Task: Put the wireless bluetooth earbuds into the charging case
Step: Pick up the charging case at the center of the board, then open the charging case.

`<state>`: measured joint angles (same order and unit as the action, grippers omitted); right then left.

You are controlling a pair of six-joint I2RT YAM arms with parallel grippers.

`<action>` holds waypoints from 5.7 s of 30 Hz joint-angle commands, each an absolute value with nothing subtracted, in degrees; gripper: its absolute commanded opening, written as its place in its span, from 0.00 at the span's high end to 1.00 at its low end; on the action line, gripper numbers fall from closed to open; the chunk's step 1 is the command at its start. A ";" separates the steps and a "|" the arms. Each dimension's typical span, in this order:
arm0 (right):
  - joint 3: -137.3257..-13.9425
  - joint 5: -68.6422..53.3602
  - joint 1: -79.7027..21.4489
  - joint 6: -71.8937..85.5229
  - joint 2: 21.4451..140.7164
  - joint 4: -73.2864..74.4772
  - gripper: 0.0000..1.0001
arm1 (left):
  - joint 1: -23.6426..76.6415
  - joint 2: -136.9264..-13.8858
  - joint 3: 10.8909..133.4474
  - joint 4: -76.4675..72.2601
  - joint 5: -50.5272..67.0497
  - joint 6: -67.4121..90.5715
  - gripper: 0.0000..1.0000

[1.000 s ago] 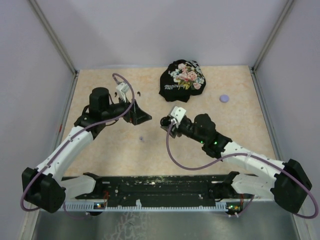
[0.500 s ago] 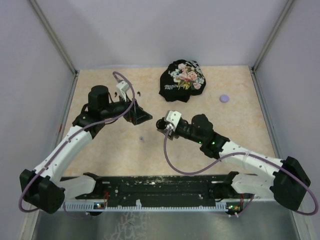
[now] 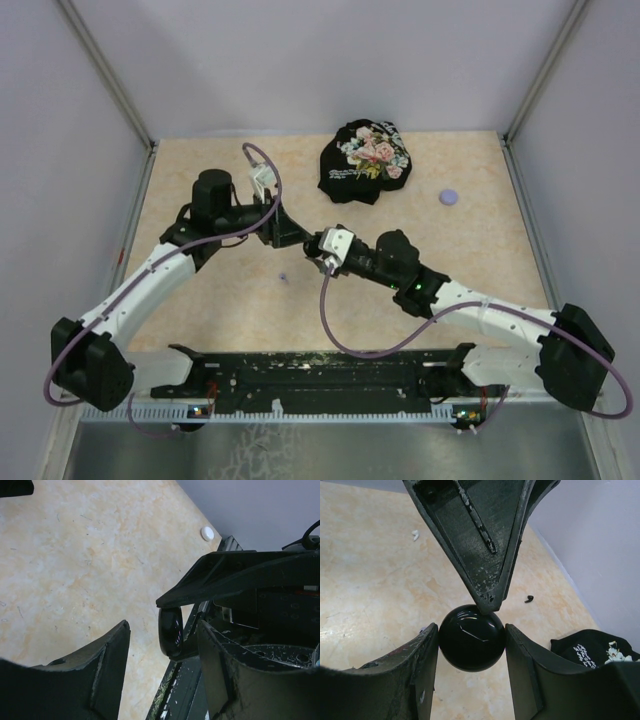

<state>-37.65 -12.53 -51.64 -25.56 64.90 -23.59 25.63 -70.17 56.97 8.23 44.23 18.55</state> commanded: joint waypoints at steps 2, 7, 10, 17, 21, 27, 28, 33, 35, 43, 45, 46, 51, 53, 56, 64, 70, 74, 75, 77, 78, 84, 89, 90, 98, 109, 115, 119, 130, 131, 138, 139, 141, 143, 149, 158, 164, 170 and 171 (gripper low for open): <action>-40.96 -11.13 -52.66 -27.13 65.11 -28.71 0.68 | 27.08 -71.61 57.48 5.40 46.67 20.05 0.43; -40.42 -9.74 -52.74 -28.05 64.87 -29.87 0.68 | 27.84 -72.71 57.09 5.41 46.52 20.49 0.47; -40.52 -9.67 -52.82 -28.27 65.01 -29.99 0.68 | 28.00 -73.55 57.11 5.43 47.22 20.85 0.54; -39.90 -9.32 -52.91 -29.04 64.82 -30.33 0.66 | 28.13 -73.85 58.15 5.18 48.16 20.88 0.76; -37.71 -7.39 -52.91 -28.54 63.53 -32.91 0.49 | 28.14 -73.58 59.04 7.00 47.67 18.85 0.84; -35.10 -4.41 -52.83 -23.90 59.87 -34.18 0.14 | 28.07 -71.99 61.02 12.59 42.92 12.00 0.97; -34.68 -3.53 -52.82 -23.04 59.13 -34.25 0.07 | 28.04 -71.52 61.08 13.08 41.98 10.67 1.00; -34.86 1.36 -52.39 -15.28 56.28 -30.57 0.01 | 28.09 -69.09 61.20 15.30 37.61 4.70 1.00; -36.87 1.35 -51.83 -13.32 55.95 -26.41 0.02 | 28.04 -67.69 60.69 15.38 37.23 1.32 1.00; -35.79 4.85 -51.77 -11.88 55.29 -27.91 0.07 | 28.04 -62.63 59.28 15.44 36.55 -5.74 1.00; -38.81 6.14 -51.77 -9.49 56.25 -22.18 0.07 | 28.08 -63.00 60.25 15.86 38.33 -6.59 1.00; -40.66 4.84 -51.81 -9.76 56.97 -18.97 0.07 | 28.04 -63.68 60.94 16.46 39.22 -7.11 1.00; -44.44 -1.62 -51.44 -10.17 59.09 -13.00 0.06 | 27.96 -67.06 63.93 18.58 45.22 -9.20 1.00; -43.90 -7.00 -49.76 -9.08 58.89 -13.88 0.04 | 27.93 -67.80 64.31 18.58 46.87 -9.36 1.00; -43.06 -15.97 -44.44 -4.19 58.66 -16.35 0.02 | 27.75 -68.36 64.22 17.92 49.76 -9.55 1.00; -38.66 -36.10 -35.60 8.56 60.11 -31.53 0.07 | 27.34 -68.92 63.52 14.97 56.19 -8.62 1.00; -39.29 -45.49 -34.58 10.64 62.45 -35.23 0.17 | 27.40 -69.64 64.48 15.60 58.47 -8.64 1.00; -40.74 -48.60 -34.61 10.43 63.92 -34.45 0.23 | 27.38 -70.06 65.22 15.94 60.71 -8.99 1.00; -41.16 -49.48 -34.59 10.22 64.35 -34.18 0.25 | 27.35 -70.25 65.41 15.99 61.26 -9.11 1.00; -41.82 -50.89 -34.62 10.20 65.11 -34.04 0.30 | 27.36 -70.46 65.75 16.44 61.44 -9.36 1.00; -42.03 -51.34 -34.63 10.20 65.35 -34.09 0.32 | 27.34 -70.63 66.07 16.89 61.44 -9.82 1.00; -43.89 -52.54 -34.63 10.59 67.11 -34.43 0.44 | 27.42 -71.06 66.46 17.49 62.66 -10.05 1.00; -44.79 -52.93 -34.63 11.09 68.00 -34.61 0.52 | 27.43 -71.16 66.49 17.75 62.93 -10.27 1.00; -44.89 -53.11 -34.63 11.38 68.19 -34.77 0.54 | 27.43 -71.22 66.47 17.75 63.13 -10.28 1.00; -44.84 -53.94 -34.63 12.12 68.43 -34.55 0.76 | 27.53 -71.22 66.73 17.75 63.89 -9.92 1.00; -43.02 -51.65 -34.63 10.05 63.90 -34.70 1.00 | 27.51 -67.91 67.28 17.08 62.86 -8.08 0.64; -38.07 -47.52 -34.63 10.92 59.85 -41.98 1.00 | 27.56 -65.03 63.45 5.91 62.72 0.06 0.46; -36.91 -47.11 -34.63 12.19 59.09 -43.26 1.00 | 27.56 -64.12 59.38 -5.06 63.86 8.63 0.40; -32.12 -43.72 -34.63 21.38 60.58 -58.67 1.00 | 27.93 -67.59 56.98 -13.87 66.50 15.46 0.36; -31.77 -43.49 -34.63 22.07 60.80 -59.76 1.00 | 28.04 -67.85 57.02 -14.11 66.41 15.49 0.37; -29.69 -41.85 -34.63 25.62 62.08 -65.95 1.00 | 28.22 -68.85 56.87 -16.86 64.67 17.03 0.40; -29.29 -41.34 -34.62 25.93 62.25 -66.79 1.00 | 28.34 -69.05 56.82 -17.54 64.83 17.47 0.40; -28.74 -40.54 -34.63 26.24 62.36 -67.54 1.00 | 28.47 -69.37 56.63 -18.60 64.97 18.13 0.41; -28.15 -39.88 -34.63 26.33 62.48 -68.53 1.00 | 28.68 -69.66 56.58 -19.17 64.95 18.52 0.42; -27.46 -38.27 -34.63 26.76 62.55 -69.88 1.00 | 29.56 -70.85 56.92 -20.14 64.00 19.13 0.43; -26.92 -38.48 -34.63 27.54 63.09 -71.77 1.00 | 30.43 -72.15 57.91 -20.22 61.45 19.85 0.46; -26.37 -40.31 -34.64 27.59 63.78 -72.89 1.00 | 30.36 -72.14 58.35 -21.14 57.37 24.63 0.48; -26.02 -41.28 -34.63 27.16 63.78 -73.03 1.00 | 30.39 -72.17 58.10 -22.35 56.39 28.23 0.48; -26.02 -41.43 -34.63 27.09 63.76 -73.12 1.00 | 30.36 -72.20 58.07 -22.21 56.06 28.48 0.48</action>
<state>-25.87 -39.18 -34.68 26.85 63.92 -68.88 30.24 -71.92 57.17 -19.64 58.83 25.67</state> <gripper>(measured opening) 0.214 0.517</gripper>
